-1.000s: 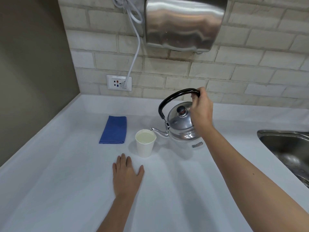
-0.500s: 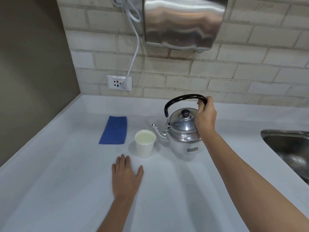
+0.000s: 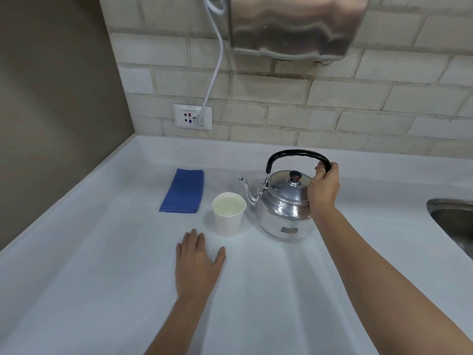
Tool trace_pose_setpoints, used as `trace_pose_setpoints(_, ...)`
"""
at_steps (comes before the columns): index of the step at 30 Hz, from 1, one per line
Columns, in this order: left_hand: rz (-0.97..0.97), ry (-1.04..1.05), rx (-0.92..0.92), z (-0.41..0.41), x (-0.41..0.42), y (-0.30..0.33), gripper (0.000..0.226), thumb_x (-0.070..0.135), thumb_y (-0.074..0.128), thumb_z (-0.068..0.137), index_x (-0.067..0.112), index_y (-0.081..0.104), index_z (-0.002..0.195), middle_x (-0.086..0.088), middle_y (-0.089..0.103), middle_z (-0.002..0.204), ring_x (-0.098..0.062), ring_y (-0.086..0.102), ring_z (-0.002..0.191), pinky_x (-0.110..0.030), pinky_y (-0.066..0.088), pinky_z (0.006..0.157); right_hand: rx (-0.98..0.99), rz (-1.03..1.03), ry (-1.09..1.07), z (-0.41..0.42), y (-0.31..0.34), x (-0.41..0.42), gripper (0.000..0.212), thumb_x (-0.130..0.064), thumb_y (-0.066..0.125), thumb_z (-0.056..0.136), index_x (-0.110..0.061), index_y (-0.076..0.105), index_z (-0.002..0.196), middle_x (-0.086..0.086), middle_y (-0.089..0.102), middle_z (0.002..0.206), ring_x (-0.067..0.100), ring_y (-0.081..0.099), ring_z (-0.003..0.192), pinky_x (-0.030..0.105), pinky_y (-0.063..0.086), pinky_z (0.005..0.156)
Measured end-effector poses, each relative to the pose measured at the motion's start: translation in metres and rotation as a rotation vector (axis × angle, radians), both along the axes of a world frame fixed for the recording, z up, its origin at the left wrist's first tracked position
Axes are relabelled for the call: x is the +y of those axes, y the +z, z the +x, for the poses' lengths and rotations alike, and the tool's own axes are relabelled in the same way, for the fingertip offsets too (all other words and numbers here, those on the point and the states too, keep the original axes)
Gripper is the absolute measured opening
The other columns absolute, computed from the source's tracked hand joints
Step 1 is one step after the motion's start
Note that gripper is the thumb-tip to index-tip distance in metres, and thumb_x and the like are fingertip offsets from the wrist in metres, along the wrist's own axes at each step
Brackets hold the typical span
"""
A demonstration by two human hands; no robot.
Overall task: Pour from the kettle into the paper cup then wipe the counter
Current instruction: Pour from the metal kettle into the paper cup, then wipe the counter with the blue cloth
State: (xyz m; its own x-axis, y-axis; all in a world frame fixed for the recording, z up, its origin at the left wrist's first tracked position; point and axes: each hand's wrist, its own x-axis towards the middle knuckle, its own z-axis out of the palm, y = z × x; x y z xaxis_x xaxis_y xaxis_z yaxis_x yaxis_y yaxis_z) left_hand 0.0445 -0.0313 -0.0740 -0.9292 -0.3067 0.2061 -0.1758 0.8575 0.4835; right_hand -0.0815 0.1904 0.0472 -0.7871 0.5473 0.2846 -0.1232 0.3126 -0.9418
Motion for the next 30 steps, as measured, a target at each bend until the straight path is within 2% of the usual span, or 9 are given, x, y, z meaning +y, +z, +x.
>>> trace_pose_setpoints(3, -0.002, 0.005, 0.006, 0.0, 0.0, -0.001, 0.065, 0.045, 0.053, 0.086, 0.003, 0.042, 0.134, -0.014, 0.036, 0.149, -0.026, 0.027, 0.141, -0.039, 0.015, 0.119, -0.022, -0.023, 0.006, -0.007, -0.007, -0.002, 0.025, -0.02, 0.032, 0.098, -0.001, 0.047, 0.104, 0.005, 0.053, 0.091, 0.02, 0.047, 0.078, 0.015, 0.03, 0.06)
trace_pose_setpoints(6, -0.013, 0.006, 0.01, -0.001, 0.0, -0.002, 0.065, 0.047, 0.051, 0.087, 0.004, 0.041, 0.135, -0.012, 0.035, 0.15, -0.024, 0.026, 0.142, -0.037, 0.015, 0.119, -0.033, -0.061, 0.004, -0.013, -0.011, -0.003, 0.025, -0.02, 0.032, 0.098, -0.001, 0.046, 0.105, 0.005, 0.053, 0.091, 0.019, 0.047, 0.079, 0.019, 0.032, 0.066)
trace_pose_setpoints(11, -0.022, 0.01, 0.014, -0.002, 0.001, -0.001, 0.065, 0.046, 0.051, 0.087, 0.004, 0.042, 0.134, -0.013, 0.036, 0.149, -0.025, 0.027, 0.141, -0.037, 0.015, 0.119, -0.034, -0.064, 0.006, -0.021, -0.017, -0.004, 0.025, -0.018, 0.032, 0.098, 0.001, 0.046, 0.105, 0.007, 0.053, 0.09, 0.021, 0.047, 0.077, 0.015, 0.028, 0.055)
trace_pose_setpoints(18, -0.012, 0.017, 0.009, -0.002, 0.001, -0.002, 0.064, 0.045, 0.054, 0.086, 0.003, 0.043, 0.133, -0.013, 0.037, 0.149, -0.026, 0.027, 0.141, -0.037, 0.015, 0.119, -0.035, -0.064, 0.023, -0.022, -0.02, -0.008, 0.024, -0.019, 0.033, 0.098, 0.0, 0.047, 0.105, 0.006, 0.054, 0.09, 0.02, 0.048, 0.077, 0.013, 0.03, 0.057)
trace_pose_setpoints(22, -0.018, 0.022, 0.008, -0.001, 0.001, -0.002, 0.063, 0.043, 0.057, 0.085, 0.0, 0.046, 0.13, -0.016, 0.041, 0.146, -0.028, 0.032, 0.139, -0.04, 0.018, 0.118, -0.043, -0.066, 0.041, -0.02, -0.02, -0.008, 0.024, -0.02, 0.032, 0.098, -0.001, 0.046, 0.104, 0.006, 0.054, 0.09, 0.022, 0.049, 0.077, 0.027, 0.035, 0.069)
trace_pose_setpoints(27, -0.017, 0.018, -0.001, -0.002, 0.001, -0.003, 0.063, 0.042, 0.058, 0.085, 0.0, 0.046, 0.131, -0.016, 0.041, 0.146, -0.029, 0.032, 0.139, -0.041, 0.019, 0.118, -0.06, -0.032, 0.057, -0.017, -0.017, -0.006, 0.025, -0.02, 0.033, 0.098, 0.0, 0.047, 0.104, 0.006, 0.056, 0.092, 0.022, 0.05, 0.081, 0.027, 0.035, 0.071)
trace_pose_setpoints(30, -0.024, 0.016, -0.003, -0.002, 0.001, -0.004, 0.064, 0.042, 0.058, 0.085, 0.0, 0.046, 0.132, -0.016, 0.04, 0.147, -0.029, 0.031, 0.139, -0.041, 0.019, 0.118, -0.084, 0.01, 0.064, -0.014, -0.014, -0.004, 0.024, -0.017, 0.035, 0.097, 0.001, 0.048, 0.105, 0.015, 0.06, 0.096, 0.024, 0.05, 0.081, 0.03, 0.037, 0.071)
